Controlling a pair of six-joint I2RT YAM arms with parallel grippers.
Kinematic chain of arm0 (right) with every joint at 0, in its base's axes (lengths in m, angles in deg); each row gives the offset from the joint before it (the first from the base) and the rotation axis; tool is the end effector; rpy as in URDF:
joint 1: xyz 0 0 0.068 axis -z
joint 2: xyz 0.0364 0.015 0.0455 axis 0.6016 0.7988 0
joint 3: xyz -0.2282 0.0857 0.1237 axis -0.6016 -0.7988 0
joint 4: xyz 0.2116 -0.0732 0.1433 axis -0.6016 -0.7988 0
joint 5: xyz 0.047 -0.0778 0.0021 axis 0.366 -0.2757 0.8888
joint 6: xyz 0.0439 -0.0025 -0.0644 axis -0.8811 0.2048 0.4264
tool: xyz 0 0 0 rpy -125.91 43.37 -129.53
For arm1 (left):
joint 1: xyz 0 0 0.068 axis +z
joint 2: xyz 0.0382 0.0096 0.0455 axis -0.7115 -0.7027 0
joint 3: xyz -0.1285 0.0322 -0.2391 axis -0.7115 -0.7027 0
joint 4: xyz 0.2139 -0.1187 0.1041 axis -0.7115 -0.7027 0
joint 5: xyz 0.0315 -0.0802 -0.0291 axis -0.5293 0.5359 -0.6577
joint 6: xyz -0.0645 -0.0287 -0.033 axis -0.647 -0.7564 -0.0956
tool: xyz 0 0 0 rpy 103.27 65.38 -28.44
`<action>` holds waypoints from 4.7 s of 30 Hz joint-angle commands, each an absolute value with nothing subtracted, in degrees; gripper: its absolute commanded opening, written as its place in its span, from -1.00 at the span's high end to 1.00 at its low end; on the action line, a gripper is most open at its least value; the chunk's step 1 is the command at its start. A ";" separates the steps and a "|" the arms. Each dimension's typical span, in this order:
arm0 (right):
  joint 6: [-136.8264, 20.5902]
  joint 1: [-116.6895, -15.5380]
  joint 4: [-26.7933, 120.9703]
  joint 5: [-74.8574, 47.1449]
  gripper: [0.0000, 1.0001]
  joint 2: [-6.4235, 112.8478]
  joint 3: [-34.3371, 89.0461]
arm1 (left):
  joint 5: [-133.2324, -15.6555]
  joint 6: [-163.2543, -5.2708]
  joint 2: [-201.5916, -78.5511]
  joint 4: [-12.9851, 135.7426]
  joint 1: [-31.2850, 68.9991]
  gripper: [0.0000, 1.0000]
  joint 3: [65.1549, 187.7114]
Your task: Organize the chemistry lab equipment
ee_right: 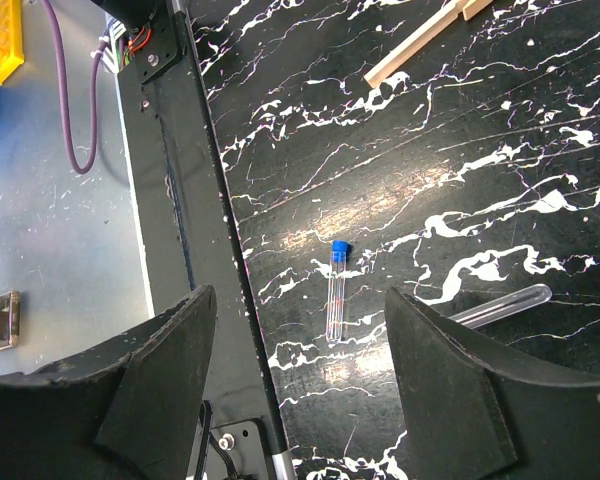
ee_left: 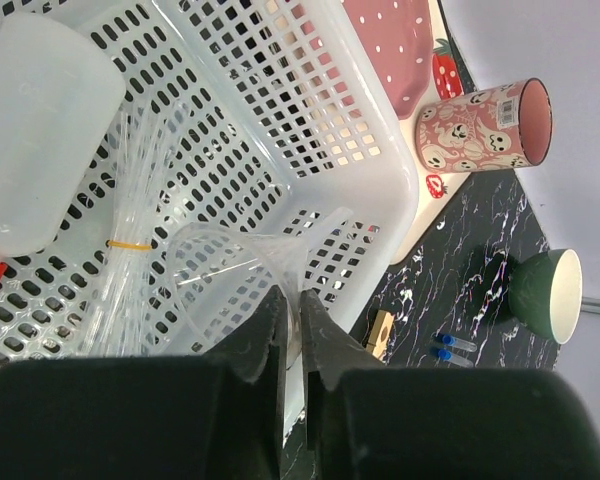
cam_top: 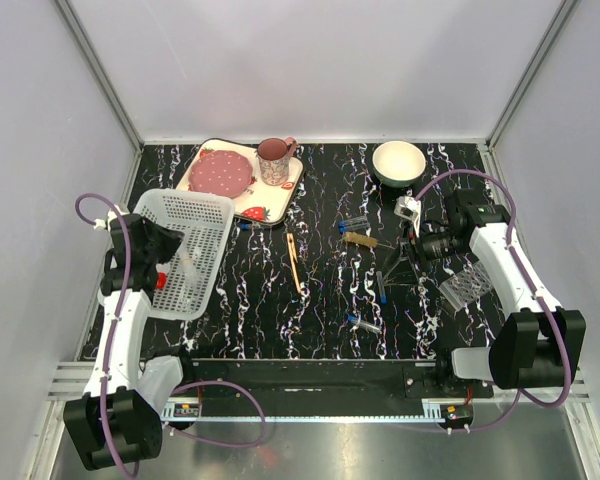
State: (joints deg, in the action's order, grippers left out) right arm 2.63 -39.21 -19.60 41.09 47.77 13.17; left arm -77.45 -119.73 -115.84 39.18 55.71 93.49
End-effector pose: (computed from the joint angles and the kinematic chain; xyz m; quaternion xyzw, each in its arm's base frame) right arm 0.2243 0.0679 0.2632 -0.4352 0.7337 0.4384 0.2831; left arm 0.2272 0.0353 0.2522 -0.4002 0.7772 -0.1904 0.4467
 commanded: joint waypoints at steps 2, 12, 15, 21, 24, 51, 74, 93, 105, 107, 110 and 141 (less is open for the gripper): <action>2.31 -38.92 -19.11 41.34 -0.48 47.72 13.33 | -78.75 -120.32 -115.91 40.47 56.25 0.74 94.78; 2.31 -38.48 -19.11 41.34 -0.49 47.89 13.42 | -78.14 -120.23 -115.82 40.47 56.52 0.56 94.17; 2.31 -38.39 -19.20 41.34 -0.48 47.89 13.33 | -77.87 -120.06 -115.73 40.47 56.69 0.53 94.17; 2.31 -38.13 -19.11 41.34 -0.49 47.72 13.33 | -76.73 -119.44 -115.64 40.56 56.78 0.29 94.17; 2.31 -37.95 -19.20 41.34 -0.49 47.72 13.33 | -76.20 -119.18 -115.55 40.64 56.70 0.21 94.08; -1.64 -37.43 -14.11 40.73 -0.52 45.44 12.02 | -40.02 -106.44 -113.80 44.59 56.43 -0.98 95.14; -18.87 -37.34 0.05 30.01 -1.00 37.96 11.31 | -86.86 -107.74 -124.49 32.65 3.71 -0.98 101.81; -23.97 -32.68 10.77 28.68 -0.99 32.25 1.56 | -108.55 -112.86 -163.09 12.96 -6.41 -0.98 133.62; -25.11 -30.22 15.60 30.18 -0.99 28.29 -3.37 | -104.77 -110.30 -175.23 14.27 -5.45 -0.90 139.61; -25.03 -30.13 15.86 30.10 -0.99 28.29 -3.37 | -102.66 -110.30 -175.50 14.97 -4.40 -0.76 138.91; -24.76 -29.87 15.87 30.01 -0.99 28.21 -3.45 | -99.33 -110.13 -175.32 17.17 -2.38 -0.58 136.98; -24.32 -28.73 16.13 30.71 -1.00 26.71 -4.07 | -80.08 -97.74 -158.66 33.87 4.57 1.00 118.79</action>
